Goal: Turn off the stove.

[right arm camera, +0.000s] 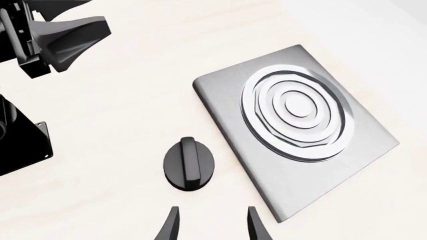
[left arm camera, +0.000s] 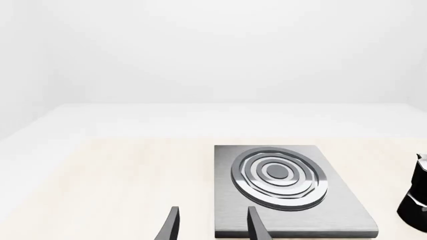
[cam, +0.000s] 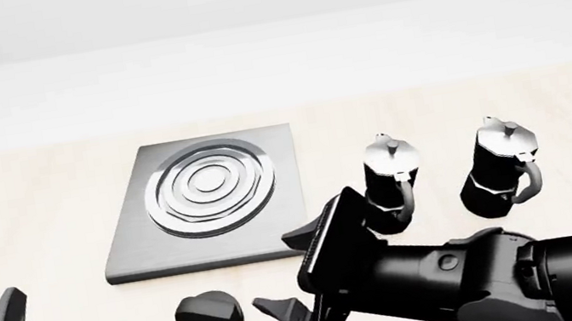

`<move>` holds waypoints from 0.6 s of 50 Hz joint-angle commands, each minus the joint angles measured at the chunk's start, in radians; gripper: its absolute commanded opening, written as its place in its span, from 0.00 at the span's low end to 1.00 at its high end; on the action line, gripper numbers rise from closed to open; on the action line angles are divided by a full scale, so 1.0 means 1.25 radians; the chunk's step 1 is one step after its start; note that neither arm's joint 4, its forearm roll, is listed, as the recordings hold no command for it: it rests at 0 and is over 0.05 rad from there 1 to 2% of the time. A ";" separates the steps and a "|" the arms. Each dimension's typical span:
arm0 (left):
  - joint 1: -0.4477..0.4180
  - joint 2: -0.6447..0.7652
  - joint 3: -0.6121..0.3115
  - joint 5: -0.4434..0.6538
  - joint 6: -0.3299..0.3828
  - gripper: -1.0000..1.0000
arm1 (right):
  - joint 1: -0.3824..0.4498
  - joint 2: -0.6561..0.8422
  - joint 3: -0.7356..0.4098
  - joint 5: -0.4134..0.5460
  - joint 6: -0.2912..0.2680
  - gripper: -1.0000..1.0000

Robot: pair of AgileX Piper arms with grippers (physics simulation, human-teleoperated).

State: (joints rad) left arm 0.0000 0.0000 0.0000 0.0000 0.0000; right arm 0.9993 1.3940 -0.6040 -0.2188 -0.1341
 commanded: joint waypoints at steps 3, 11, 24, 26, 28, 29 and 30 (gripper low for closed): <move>0.000 0.000 0.000 0.000 0.000 1.00 | 0.024 0.074 -0.029 -0.031 0.013 1.00; 0.000 0.000 0.000 0.000 0.000 1.00 | 0.031 0.128 -0.057 -0.051 0.016 1.00; 0.000 0.000 0.000 0.000 0.000 1.00 | 0.048 0.204 -0.101 -0.079 0.039 1.00; 0.000 0.000 0.000 0.000 0.000 1.00 | 0.050 0.217 -0.104 -0.087 0.041 1.00; 0.000 0.000 0.000 0.000 0.000 1.00 | 0.052 0.232 -0.109 -0.096 0.041 1.00; 0.000 0.000 0.000 0.000 0.000 1.00 | 0.051 0.237 -0.111 -0.098 0.043 1.00; 0.000 0.000 0.000 0.000 0.000 1.00 | 0.050 0.241 -0.113 -0.100 0.042 1.00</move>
State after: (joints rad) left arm 0.0000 0.0000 0.0000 0.0000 0.0000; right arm 1.0532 1.6262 -0.7148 -0.3114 -0.0933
